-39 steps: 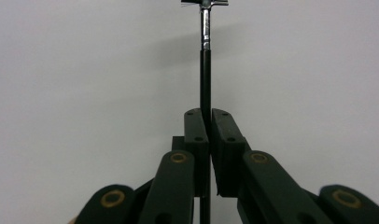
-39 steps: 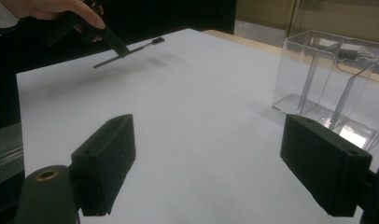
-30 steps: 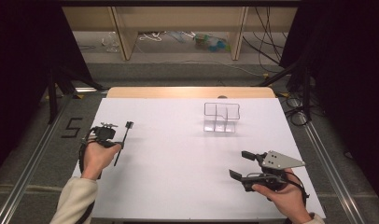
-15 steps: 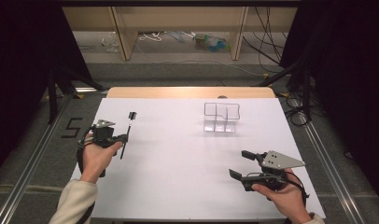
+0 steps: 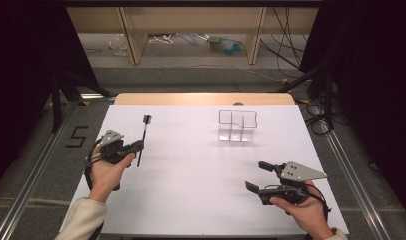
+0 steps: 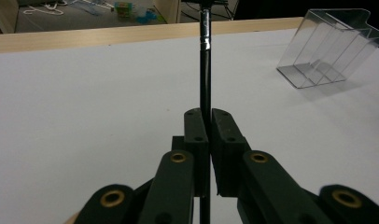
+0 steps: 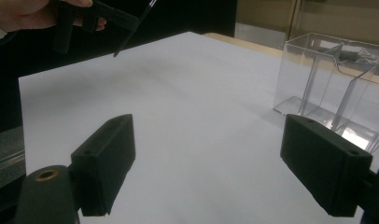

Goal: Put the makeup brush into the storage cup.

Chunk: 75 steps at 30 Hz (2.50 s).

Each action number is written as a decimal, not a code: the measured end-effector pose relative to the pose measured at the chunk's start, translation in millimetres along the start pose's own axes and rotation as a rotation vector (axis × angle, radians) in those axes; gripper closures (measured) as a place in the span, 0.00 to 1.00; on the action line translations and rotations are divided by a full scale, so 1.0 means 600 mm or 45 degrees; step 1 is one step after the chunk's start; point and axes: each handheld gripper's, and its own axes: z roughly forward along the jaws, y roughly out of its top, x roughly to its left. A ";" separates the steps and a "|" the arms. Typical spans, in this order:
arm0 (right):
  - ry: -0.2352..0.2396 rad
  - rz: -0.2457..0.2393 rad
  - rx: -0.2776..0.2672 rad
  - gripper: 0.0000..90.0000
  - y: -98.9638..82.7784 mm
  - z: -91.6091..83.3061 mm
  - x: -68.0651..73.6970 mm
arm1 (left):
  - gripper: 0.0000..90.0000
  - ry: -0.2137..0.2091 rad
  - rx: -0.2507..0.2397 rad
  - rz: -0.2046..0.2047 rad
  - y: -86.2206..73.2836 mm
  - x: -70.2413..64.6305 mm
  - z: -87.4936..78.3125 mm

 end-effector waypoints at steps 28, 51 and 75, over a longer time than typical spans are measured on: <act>0.028 0.006 -0.043 0.21 0.002 0.006 0.001 | 0.95 -0.160 -0.253 0.066 -0.025 -0.035 -0.029; 0.037 0.006 -0.058 0.18 0.001 0.007 -0.001 | 0.95 -0.281 -0.352 0.092 -0.020 -0.071 -0.027; 0.012 0.033 -0.073 0.18 0.003 0.011 -0.003 | 0.95 -0.378 -0.381 0.115 -0.021 -0.105 -0.015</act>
